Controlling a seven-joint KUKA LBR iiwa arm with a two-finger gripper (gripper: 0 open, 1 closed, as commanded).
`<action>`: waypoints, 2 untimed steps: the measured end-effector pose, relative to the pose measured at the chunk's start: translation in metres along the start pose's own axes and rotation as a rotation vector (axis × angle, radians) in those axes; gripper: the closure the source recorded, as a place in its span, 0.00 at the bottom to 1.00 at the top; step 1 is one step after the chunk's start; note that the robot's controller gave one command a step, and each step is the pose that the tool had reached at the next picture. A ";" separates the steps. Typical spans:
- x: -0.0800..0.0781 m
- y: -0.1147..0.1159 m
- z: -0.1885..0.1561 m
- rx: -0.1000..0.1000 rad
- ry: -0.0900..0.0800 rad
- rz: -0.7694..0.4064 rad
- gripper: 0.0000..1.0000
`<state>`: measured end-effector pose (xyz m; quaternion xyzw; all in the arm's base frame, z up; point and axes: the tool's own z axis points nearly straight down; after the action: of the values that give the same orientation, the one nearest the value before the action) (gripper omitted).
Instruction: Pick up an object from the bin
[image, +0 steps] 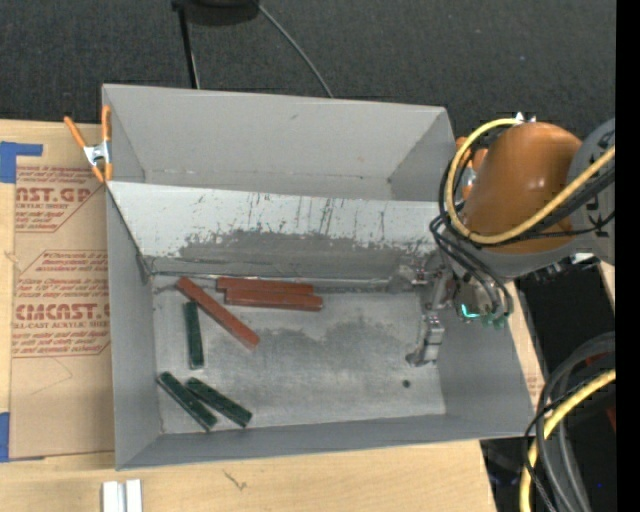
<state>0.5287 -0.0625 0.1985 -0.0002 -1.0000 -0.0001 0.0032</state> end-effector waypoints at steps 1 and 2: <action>-0.002 0.000 -0.004 0.001 -0.008 -0.001 0.00; -0.029 0.048 0.038 -0.001 -0.007 0.162 1.00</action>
Offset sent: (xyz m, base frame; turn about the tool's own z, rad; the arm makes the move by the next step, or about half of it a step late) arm 0.0283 0.0471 -0.0374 0.1638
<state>0.5573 -0.0141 0.1606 -0.0810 -0.9967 -0.0005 -0.0005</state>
